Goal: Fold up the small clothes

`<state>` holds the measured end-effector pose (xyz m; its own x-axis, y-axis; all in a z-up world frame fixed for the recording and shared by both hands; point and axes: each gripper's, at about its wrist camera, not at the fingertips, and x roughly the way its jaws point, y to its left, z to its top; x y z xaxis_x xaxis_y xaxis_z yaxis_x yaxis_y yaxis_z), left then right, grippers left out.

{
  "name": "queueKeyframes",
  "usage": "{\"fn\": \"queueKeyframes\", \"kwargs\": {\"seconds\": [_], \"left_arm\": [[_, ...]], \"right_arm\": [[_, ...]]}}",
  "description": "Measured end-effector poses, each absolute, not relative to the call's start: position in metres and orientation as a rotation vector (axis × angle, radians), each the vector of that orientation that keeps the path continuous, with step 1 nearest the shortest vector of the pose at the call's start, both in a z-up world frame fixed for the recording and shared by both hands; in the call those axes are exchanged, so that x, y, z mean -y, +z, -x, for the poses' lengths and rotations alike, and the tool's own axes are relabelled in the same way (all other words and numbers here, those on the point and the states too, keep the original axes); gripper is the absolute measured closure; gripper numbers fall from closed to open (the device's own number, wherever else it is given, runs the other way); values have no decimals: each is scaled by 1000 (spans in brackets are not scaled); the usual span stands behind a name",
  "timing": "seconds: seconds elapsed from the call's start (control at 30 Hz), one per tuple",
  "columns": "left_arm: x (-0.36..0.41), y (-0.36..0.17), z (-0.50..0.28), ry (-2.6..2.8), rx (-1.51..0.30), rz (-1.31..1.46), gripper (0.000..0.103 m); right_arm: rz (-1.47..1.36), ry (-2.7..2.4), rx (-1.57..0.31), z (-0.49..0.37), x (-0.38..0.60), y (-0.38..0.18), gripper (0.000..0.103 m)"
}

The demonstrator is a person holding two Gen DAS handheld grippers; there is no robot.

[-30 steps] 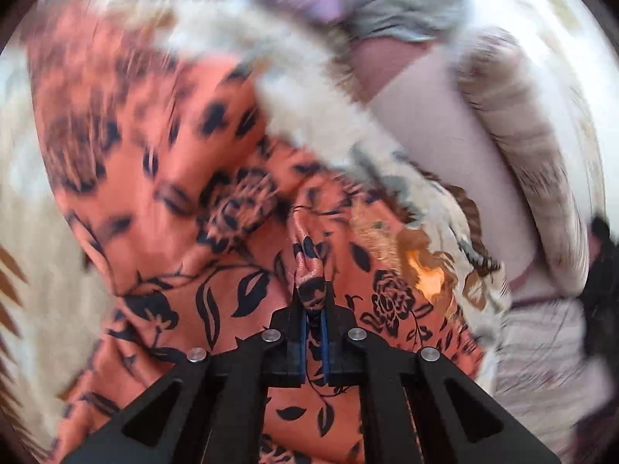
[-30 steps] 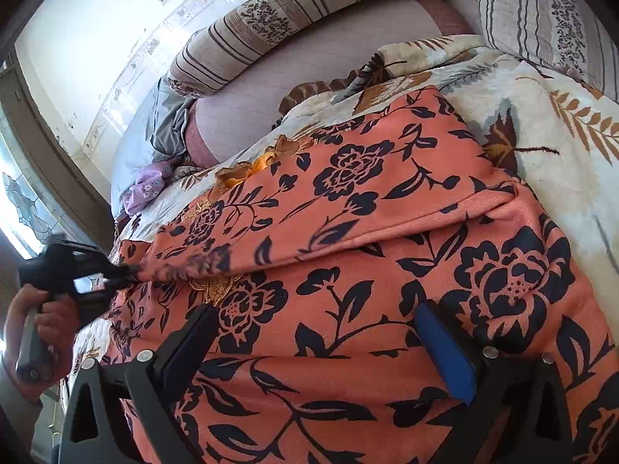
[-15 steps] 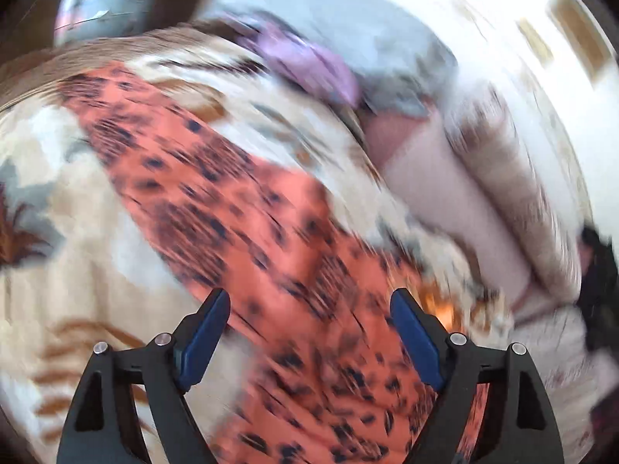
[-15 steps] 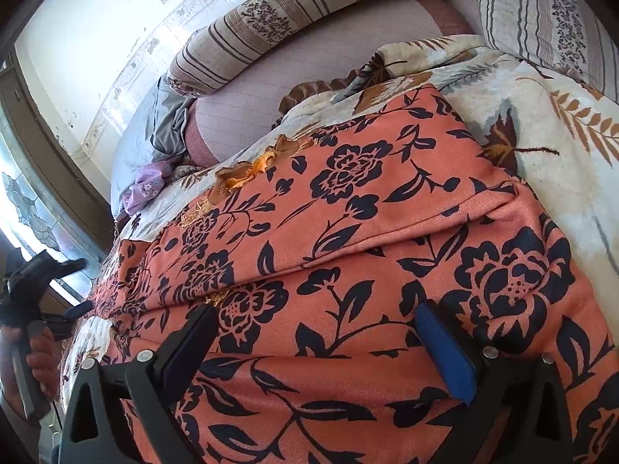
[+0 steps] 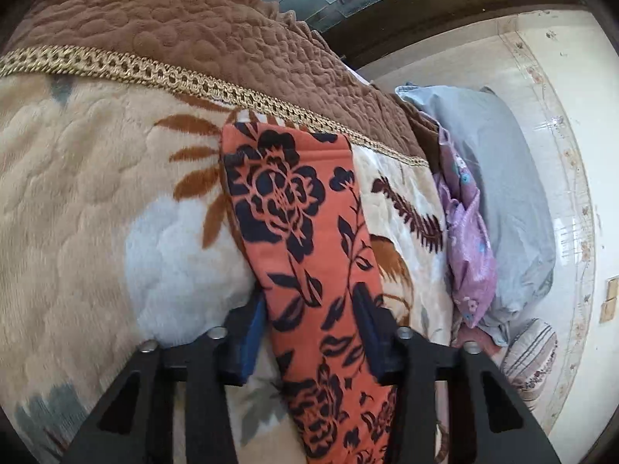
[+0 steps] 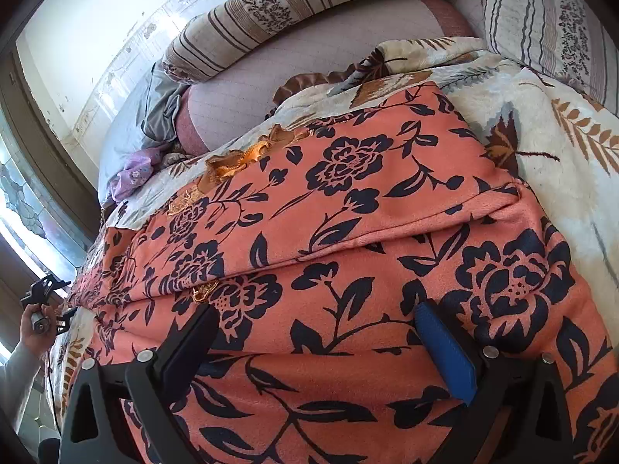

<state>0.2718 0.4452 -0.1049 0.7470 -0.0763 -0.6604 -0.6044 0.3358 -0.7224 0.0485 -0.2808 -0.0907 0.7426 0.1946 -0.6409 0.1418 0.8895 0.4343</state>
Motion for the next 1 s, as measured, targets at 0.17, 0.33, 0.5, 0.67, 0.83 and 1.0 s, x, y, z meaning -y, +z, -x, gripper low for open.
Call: {"fn": "queueKeyframes", "kwargs": {"seconds": [0.17,0.33,0.5,0.67,0.83,1.0], "left_arm": [[-447,-98,-283,439,-791,1099,98],[-367,13,-277,355,-668,678,98],[-212,118,-251,49,-492,371,98],[-41,132,-218,-269,-491,171,98],[99,55,-207,-473,-675,-93,76],[98,-30,-204,-400,-1002,-74,56]], "right_arm": [[-477,25,-746,-49,280,-92,0],[-485,29,-737,-49,281,-92,0],[-504,40,-724,-46,284,-92,0],[-529,55,-707,-41,288,-91,0],[-545,67,-697,-39,292,-91,0],[-560,76,-687,-35,298,-91,0]]}}
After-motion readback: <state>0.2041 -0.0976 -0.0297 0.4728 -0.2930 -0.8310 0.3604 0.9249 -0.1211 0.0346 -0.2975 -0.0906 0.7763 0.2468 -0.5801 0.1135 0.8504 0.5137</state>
